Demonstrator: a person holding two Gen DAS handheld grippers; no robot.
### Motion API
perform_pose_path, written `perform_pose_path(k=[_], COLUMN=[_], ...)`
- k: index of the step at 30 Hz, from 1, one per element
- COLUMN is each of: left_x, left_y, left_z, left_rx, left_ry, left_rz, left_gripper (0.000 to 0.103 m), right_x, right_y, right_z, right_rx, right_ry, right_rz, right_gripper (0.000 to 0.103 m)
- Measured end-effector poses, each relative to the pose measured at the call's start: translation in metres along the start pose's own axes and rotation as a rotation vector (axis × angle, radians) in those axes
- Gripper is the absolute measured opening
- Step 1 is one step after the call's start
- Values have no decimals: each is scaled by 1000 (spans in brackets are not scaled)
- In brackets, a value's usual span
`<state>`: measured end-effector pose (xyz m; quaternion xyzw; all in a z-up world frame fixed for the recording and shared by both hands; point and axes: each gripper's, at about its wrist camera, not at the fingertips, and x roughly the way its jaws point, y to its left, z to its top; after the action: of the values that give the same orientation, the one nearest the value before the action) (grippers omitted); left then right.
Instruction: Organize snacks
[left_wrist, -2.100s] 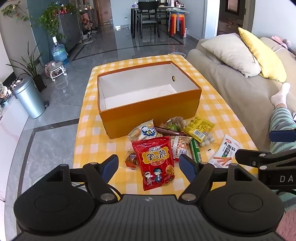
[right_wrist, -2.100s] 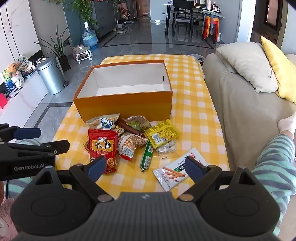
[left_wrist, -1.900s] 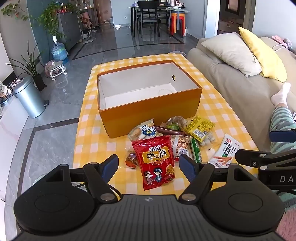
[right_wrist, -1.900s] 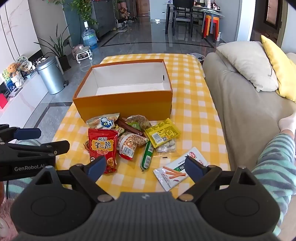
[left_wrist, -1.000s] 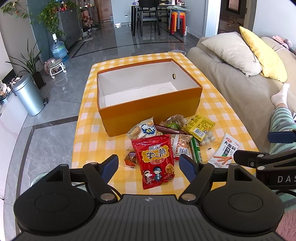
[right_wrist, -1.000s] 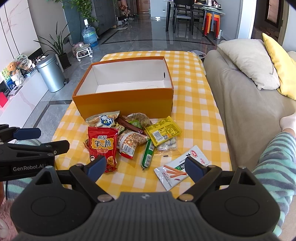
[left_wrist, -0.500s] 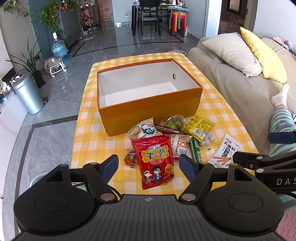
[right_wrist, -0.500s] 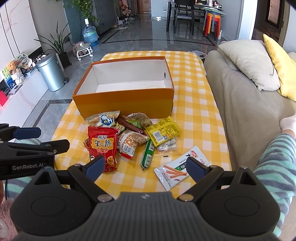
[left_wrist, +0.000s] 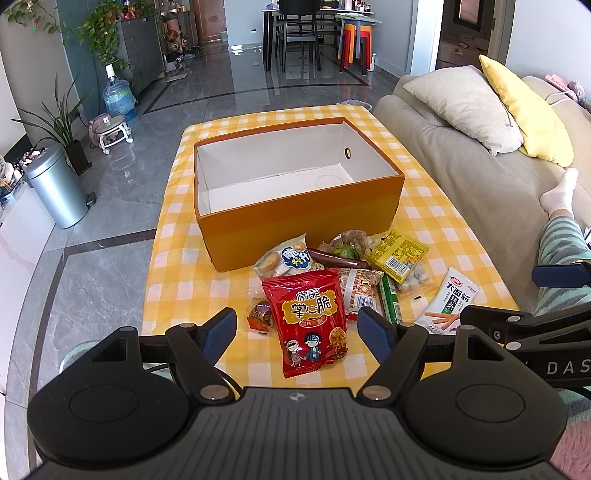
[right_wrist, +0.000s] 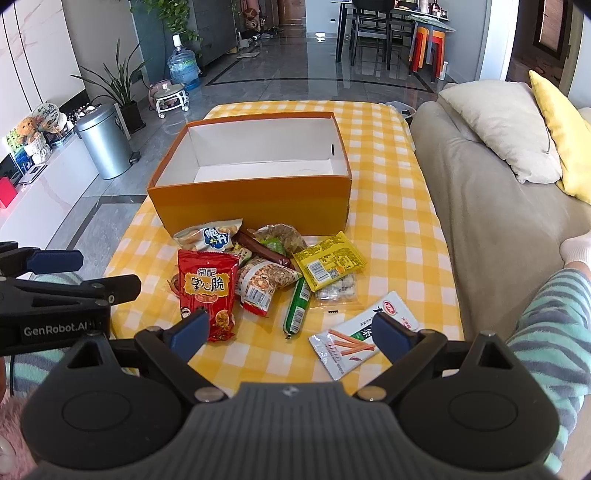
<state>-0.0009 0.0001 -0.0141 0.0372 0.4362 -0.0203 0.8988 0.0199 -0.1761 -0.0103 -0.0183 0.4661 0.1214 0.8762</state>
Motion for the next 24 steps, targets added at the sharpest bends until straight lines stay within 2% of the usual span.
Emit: perform_pose_path(k=[24], left_x=[5], left_y=[-1], left_z=[-2], left_rx=[1], left_ry=[-2], left_rz=[-3], left_gripper=[87], right_x=[3], right_y=[3], right_z=[1], right_rx=[-16], right_ry=[9], right_rz=[3], right_gripper=[92])
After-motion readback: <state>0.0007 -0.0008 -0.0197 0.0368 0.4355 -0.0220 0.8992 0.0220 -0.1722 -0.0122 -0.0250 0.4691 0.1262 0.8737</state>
